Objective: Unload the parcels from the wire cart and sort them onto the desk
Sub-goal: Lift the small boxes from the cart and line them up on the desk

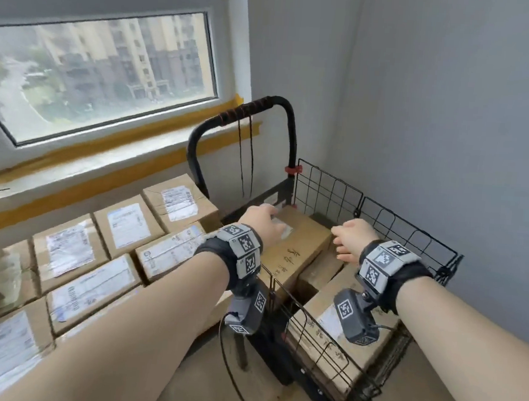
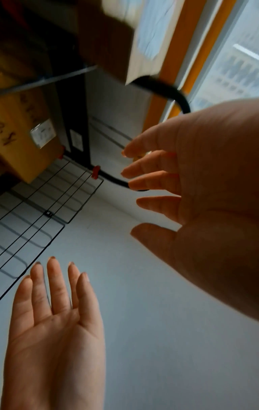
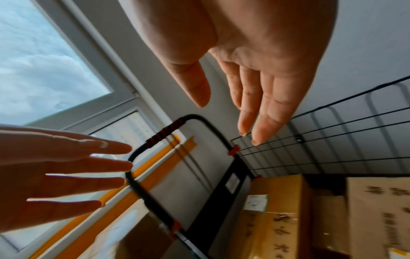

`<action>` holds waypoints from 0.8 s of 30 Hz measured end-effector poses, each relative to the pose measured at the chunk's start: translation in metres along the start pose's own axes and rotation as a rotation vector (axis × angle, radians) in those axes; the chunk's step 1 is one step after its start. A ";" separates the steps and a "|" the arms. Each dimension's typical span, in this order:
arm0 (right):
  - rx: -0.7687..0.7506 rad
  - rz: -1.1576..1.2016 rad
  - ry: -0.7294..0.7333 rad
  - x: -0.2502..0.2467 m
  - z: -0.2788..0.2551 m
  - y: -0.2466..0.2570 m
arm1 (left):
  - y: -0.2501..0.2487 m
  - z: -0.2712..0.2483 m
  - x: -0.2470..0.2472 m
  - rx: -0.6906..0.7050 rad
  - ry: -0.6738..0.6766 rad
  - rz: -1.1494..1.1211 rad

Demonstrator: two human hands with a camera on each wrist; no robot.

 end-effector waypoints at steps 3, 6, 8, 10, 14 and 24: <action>0.064 -0.005 -0.034 -0.024 0.021 -0.024 | -0.020 0.026 0.030 0.012 0.070 -0.007; 0.100 -0.038 -0.034 -0.034 0.044 -0.037 | -0.033 0.055 0.052 0.027 0.118 0.023; 0.122 -0.062 -0.024 -0.036 0.060 -0.041 | -0.039 0.078 0.065 0.039 0.160 0.046; 0.139 -0.078 -0.038 -0.039 0.079 -0.044 | -0.041 0.105 0.078 0.053 0.208 0.063; 0.197 -0.101 -0.074 -0.039 0.116 -0.050 | -0.038 0.157 0.103 0.042 0.318 0.060; 0.346 -0.148 -0.008 -0.010 0.201 -0.101 | 0.015 0.240 0.175 -0.108 0.520 0.120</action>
Point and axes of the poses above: each hand's wrist, its own z-axis towards the middle knuckle, its own x-axis out of the palm, y = z × x, the point moved 8 cm from there along z, towards the middle knuckle, and after that the axes turned 7 degrees about -z, right-handed, at the moved point
